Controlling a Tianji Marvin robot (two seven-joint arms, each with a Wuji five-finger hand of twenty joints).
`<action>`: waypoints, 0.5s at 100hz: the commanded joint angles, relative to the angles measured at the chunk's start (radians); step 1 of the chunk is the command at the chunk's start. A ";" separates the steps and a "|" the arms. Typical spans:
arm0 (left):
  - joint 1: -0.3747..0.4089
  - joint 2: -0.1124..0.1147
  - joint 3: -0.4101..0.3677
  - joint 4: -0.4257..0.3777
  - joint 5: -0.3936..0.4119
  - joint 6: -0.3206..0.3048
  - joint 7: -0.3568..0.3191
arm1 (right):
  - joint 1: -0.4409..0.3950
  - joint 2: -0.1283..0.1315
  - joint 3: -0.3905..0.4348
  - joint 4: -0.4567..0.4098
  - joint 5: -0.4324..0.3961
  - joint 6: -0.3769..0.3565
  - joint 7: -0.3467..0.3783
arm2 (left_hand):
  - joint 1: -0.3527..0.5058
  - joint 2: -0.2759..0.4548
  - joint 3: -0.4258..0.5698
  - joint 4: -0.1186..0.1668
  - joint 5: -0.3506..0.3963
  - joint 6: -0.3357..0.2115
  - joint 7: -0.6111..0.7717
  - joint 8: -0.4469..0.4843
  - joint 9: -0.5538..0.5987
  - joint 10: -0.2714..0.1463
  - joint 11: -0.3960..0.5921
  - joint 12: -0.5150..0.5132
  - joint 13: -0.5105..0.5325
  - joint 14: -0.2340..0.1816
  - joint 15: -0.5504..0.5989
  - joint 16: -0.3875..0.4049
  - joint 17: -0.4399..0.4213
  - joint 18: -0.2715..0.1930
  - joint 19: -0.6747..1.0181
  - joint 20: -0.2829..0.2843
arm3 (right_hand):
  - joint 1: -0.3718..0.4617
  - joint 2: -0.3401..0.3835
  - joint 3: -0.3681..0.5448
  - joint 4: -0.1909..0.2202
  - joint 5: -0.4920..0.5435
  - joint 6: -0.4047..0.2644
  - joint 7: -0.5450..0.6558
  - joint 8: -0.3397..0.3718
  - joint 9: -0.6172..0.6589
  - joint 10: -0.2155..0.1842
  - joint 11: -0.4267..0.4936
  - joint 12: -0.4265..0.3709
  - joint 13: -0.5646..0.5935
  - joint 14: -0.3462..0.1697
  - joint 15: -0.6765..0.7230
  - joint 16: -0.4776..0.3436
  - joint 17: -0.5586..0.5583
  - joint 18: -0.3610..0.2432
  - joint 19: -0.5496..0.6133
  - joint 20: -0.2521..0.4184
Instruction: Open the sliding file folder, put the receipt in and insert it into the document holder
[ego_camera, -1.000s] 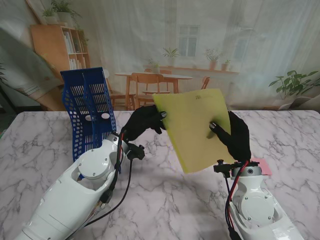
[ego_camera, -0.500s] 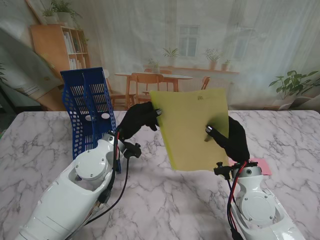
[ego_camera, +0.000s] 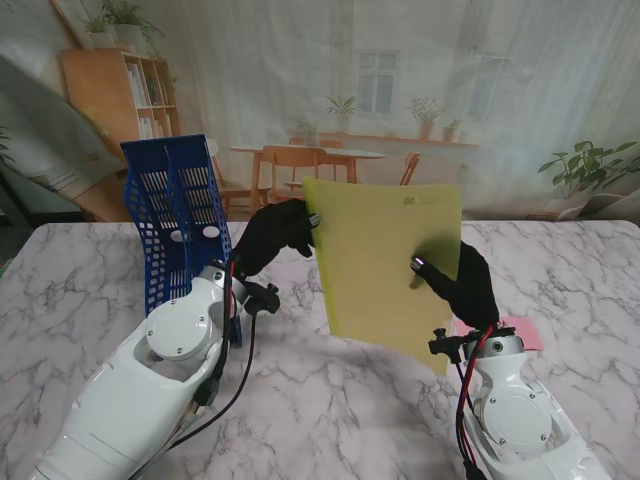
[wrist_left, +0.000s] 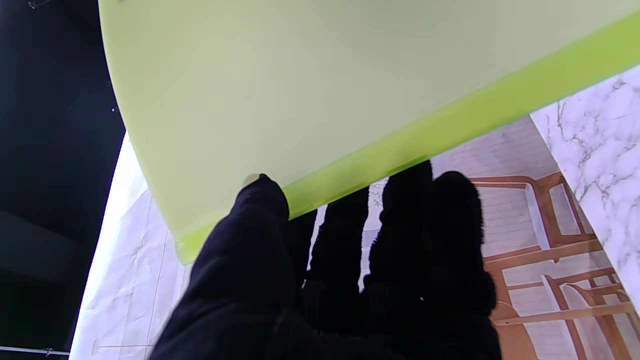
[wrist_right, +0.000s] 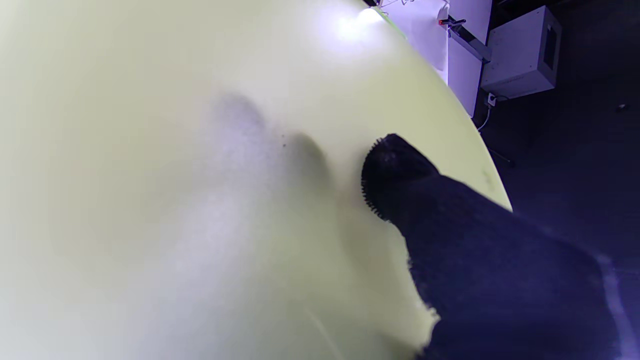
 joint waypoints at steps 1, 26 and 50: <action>-0.001 -0.001 0.001 -0.003 -0.004 -0.010 -0.017 | -0.006 -0.003 -0.002 0.001 0.003 0.005 0.004 | 0.072 0.023 0.096 0.013 -0.019 -0.086 -0.001 0.006 -0.028 -0.011 -0.016 0.010 0.005 -0.019 0.001 -0.003 -0.008 -0.062 -0.015 -0.002 | 0.085 0.095 0.094 0.041 0.071 -0.170 0.102 0.069 0.005 -0.024 0.027 0.001 0.019 -0.015 0.003 0.002 0.008 -0.025 0.013 0.002; -0.003 -0.003 0.001 0.011 -0.003 -0.021 -0.010 | -0.005 -0.007 -0.003 -0.002 0.015 -0.002 -0.007 | 0.071 0.003 0.052 0.007 -0.003 -0.083 0.139 0.107 0.001 -0.016 -0.007 0.064 0.020 -0.028 0.014 0.006 0.009 -0.072 -0.005 0.012 | 0.086 0.094 0.094 0.041 0.071 -0.170 0.100 0.069 0.008 -0.024 0.030 0.000 0.022 -0.016 0.005 0.004 0.015 -0.027 0.011 0.001; -0.006 -0.005 0.022 0.026 0.000 -0.008 -0.014 | 0.011 -0.015 -0.009 0.005 0.017 -0.036 -0.033 | 0.072 -0.021 0.030 0.030 0.006 -0.045 0.170 0.073 0.051 -0.020 0.006 0.084 0.071 -0.048 0.031 0.005 0.065 -0.089 0.016 0.008 | 0.081 0.090 0.097 0.043 0.084 -0.186 0.102 0.070 0.016 -0.034 0.036 0.003 0.035 -0.028 0.015 0.010 0.035 -0.039 0.014 -0.001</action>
